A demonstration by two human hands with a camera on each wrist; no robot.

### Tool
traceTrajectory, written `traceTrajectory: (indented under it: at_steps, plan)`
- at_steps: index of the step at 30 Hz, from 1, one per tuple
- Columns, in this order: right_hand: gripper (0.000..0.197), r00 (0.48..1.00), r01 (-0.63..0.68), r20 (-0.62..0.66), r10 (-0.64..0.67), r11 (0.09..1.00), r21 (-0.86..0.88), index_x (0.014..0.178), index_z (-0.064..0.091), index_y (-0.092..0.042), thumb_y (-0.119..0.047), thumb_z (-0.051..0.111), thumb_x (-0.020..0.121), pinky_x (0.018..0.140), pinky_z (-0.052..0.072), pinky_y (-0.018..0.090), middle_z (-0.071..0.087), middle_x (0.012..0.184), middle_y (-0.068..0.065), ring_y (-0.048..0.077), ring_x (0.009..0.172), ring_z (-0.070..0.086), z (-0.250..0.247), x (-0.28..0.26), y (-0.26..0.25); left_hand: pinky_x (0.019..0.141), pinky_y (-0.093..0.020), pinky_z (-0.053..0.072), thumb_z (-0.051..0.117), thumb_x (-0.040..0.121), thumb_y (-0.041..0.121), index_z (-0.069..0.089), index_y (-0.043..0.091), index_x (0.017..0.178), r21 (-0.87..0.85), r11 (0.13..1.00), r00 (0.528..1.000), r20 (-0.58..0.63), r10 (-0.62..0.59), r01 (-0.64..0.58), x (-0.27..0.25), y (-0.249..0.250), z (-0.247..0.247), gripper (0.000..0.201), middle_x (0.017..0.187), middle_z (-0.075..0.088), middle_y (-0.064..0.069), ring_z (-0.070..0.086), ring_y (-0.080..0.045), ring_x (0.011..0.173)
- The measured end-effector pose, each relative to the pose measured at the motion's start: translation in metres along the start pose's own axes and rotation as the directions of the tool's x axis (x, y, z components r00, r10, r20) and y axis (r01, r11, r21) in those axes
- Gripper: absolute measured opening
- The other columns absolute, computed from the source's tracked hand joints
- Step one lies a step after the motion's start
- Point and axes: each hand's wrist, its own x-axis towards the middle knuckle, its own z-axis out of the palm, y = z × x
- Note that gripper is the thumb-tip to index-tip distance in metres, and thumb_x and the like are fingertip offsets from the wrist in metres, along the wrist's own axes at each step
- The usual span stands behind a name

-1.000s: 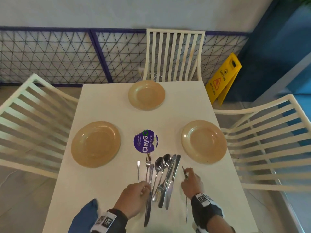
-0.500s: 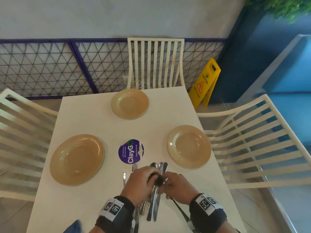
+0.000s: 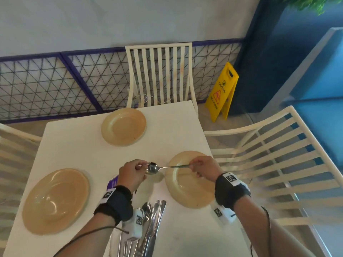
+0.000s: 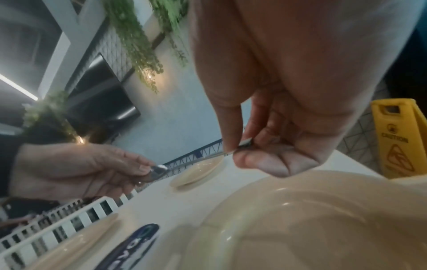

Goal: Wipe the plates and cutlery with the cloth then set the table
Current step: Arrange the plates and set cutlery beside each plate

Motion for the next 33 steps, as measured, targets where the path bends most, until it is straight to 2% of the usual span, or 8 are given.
traceTrajectory:
  at_steps: [3,6,11,15,19,24,29,33]
  plan:
    - [0.017,0.997,0.045,-0.052,-0.049,0.997,-0.069,0.08,0.066,-0.03,-0.016,0.073,0.086,0.061,0.056,0.032,0.063,0.073,-0.003,0.016,0.058,0.06,-0.02,0.042,-0.002,0.078,-0.043,0.062,0.063,0.092,0.006,0.073,0.013,0.096,-0.082,0.995,0.997,-0.04,-0.069,0.065,0.033,0.02,0.027,0.013,0.078,0.074,-0.009,0.072,-0.026,0.066]
    - [0.017,0.99,0.086,-0.096,-0.108,0.975,-0.205,0.082,0.063,-0.035,-0.019,0.068,0.086,0.079,0.059,0.037,0.061,0.076,-0.007,0.024,0.075,0.062,-0.036,0.075,-0.003,0.08,-0.045,0.062,0.063,0.091,0.004,0.071,0.01,0.092,-0.131,0.984,0.99,-0.056,-0.131,0.123,0.061,0.034,0.051,0.01,0.084,0.074,-0.016,0.07,-0.027,0.064]
    - [0.012,0.984,0.058,-0.141,-0.107,0.947,-0.316,0.1,0.071,-0.024,-0.02,0.069,0.088,0.07,0.041,0.024,0.063,0.086,0.0,0.019,0.078,0.058,-0.046,0.115,0.01,0.08,-0.045,0.062,0.067,0.085,0.011,0.072,0.024,0.077,-0.119,0.974,0.974,-0.09,-0.206,0.195,0.099,0.033,0.08,0.016,0.076,0.075,-0.01,0.073,-0.028,0.07]
    - [0.014,0.984,0.086,-0.11,-0.14,0.916,-0.391,0.103,0.073,-0.016,-0.017,0.066,0.091,0.072,0.041,0.025,0.064,0.093,0.004,0.018,0.082,0.056,-0.046,0.136,0.021,0.081,-0.043,0.062,0.072,0.082,0.019,0.072,0.029,0.074,-0.077,0.97,0.965,-0.11,-0.236,0.228,0.124,0.025,0.095,0.013,0.079,0.076,-0.004,0.073,-0.027,0.071]
    - [0.015,0.978,0.117,-0.096,-0.184,0.87,-0.479,0.105,0.073,-0.014,-0.018,0.067,0.092,0.079,0.045,0.028,0.065,0.11,0.01,0.023,0.095,0.058,-0.046,0.145,0.028,0.082,-0.041,0.062,0.073,0.085,0.021,0.071,0.033,0.073,-0.05,0.97,0.964,-0.111,-0.24,0.236,0.13,0.023,0.103,0.017,0.083,0.076,-0.001,0.074,-0.024,0.075]
    - [0.016,0.979,0.126,-0.076,-0.19,0.853,-0.506,0.107,0.073,-0.014,-0.02,0.068,0.093,0.085,0.052,0.031,0.064,0.112,0.008,0.022,0.097,0.061,-0.045,0.149,0.033,0.083,-0.043,0.061,0.075,0.082,0.021,0.073,0.032,0.072,-0.05,0.959,0.955,-0.095,-0.282,0.278,0.138,0.015,0.11,0.015,0.083,0.077,-0.001,0.074,-0.026,0.082]
    - [0.02,0.977,0.117,-0.089,-0.192,0.84,-0.53,0.111,0.072,-0.014,-0.019,0.069,0.092,0.085,0.049,0.028,0.06,0.118,0.007,0.023,0.103,0.06,-0.042,0.149,0.034,0.084,-0.042,0.061,0.075,0.076,0.023,0.075,0.03,0.073,-0.056,0.952,0.95,-0.07,-0.304,0.301,0.138,0.008,0.114,0.008,0.076,0.077,0.003,0.075,-0.026,0.082]
    - [0.024,0.983,0.092,-0.086,-0.163,0.837,-0.54,0.115,0.07,-0.015,-0.018,0.07,0.091,0.092,0.047,0.033,0.058,0.124,0.009,0.027,0.111,0.058,-0.045,0.144,0.028,0.086,-0.041,0.061,0.071,0.08,0.031,0.075,0.031,0.076,-0.068,0.963,0.962,-0.058,-0.265,0.261,0.131,0.01,0.108,0.005,0.085,0.077,0.001,0.073,-0.026,0.088]
